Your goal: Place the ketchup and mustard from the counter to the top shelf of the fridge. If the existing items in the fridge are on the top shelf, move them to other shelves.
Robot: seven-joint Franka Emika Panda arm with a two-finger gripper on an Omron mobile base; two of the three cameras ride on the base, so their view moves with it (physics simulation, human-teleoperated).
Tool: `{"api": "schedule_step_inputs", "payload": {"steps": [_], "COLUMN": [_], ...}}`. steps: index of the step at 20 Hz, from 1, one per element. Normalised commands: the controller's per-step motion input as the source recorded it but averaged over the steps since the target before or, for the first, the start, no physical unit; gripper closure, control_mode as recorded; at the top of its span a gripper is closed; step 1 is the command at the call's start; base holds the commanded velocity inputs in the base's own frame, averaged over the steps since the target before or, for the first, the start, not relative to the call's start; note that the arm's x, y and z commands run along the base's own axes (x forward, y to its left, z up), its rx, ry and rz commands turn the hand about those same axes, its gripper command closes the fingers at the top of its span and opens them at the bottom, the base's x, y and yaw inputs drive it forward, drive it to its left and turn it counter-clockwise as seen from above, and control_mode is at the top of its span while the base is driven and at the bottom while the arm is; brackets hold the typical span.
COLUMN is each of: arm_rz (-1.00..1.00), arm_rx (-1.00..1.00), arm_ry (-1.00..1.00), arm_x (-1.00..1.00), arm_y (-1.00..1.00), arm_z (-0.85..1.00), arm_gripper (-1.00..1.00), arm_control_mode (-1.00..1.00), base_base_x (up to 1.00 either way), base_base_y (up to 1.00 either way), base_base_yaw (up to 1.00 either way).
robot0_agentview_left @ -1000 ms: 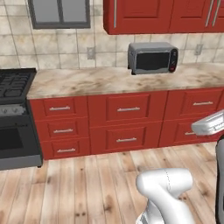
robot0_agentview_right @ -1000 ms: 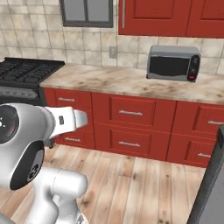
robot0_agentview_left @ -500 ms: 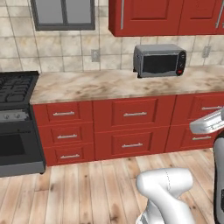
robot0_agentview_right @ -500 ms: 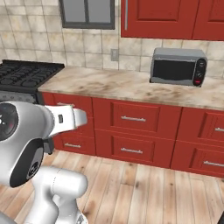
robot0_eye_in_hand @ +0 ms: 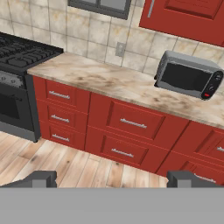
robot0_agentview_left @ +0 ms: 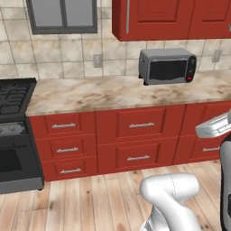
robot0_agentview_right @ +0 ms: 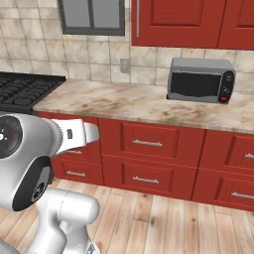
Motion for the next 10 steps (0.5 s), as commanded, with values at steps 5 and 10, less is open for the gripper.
{"api": "schedule_step_inputs", "payload": {"steps": [5,10], "arm_rz": [0.00,0.00], "arm_rx": [0.00,0.00], "arm_ry": [0.00,0.00], "arm_x": [0.00,0.00], "arm_y": [0.00,0.00], "arm_z": [0.00,0.00], "arm_gripper": [-1.00,-1.00], "arm_control_mode": [1.00,1.00], "base_base_x": [1.00,1.00], "base_base_y": [0.77,0.22], "base_base_yaw": [-0.11,-0.18]}}
